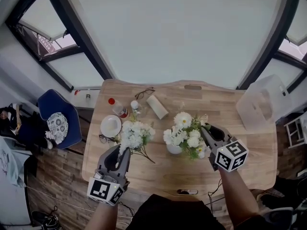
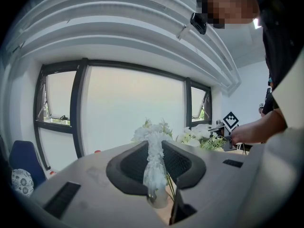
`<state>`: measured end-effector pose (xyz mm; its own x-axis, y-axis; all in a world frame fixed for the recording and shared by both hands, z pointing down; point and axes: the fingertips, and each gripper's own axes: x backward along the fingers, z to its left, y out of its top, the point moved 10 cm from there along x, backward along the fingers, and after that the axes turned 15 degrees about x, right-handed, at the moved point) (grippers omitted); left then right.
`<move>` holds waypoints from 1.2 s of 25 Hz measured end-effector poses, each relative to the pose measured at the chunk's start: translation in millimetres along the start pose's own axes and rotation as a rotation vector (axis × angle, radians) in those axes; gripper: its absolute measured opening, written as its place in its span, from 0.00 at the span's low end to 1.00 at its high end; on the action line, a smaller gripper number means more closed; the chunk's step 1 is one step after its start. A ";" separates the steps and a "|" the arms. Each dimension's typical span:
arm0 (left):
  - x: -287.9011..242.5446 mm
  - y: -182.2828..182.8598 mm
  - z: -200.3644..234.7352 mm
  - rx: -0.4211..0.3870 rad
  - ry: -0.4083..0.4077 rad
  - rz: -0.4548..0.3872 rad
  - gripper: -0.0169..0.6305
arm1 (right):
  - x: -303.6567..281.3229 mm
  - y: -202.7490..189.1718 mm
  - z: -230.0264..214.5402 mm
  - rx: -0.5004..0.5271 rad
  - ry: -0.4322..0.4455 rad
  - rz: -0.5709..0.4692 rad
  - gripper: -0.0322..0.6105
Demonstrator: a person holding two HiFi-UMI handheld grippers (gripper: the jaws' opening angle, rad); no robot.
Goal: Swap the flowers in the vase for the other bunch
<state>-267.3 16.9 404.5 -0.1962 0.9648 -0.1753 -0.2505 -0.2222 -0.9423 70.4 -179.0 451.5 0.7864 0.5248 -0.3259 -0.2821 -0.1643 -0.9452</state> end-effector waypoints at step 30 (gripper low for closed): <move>51.5 6.3 -16.3 -0.016 -0.005 -0.093 0.15 | 36.5 37.5 52.2 0.002 0.034 -0.125 0.14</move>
<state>-263.5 67.5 384.9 -0.1776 0.9803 -0.0859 -0.2523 -0.1298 -0.9589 59.9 -122.4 405.1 0.8339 0.5121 -0.2059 -0.1815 -0.0979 -0.9785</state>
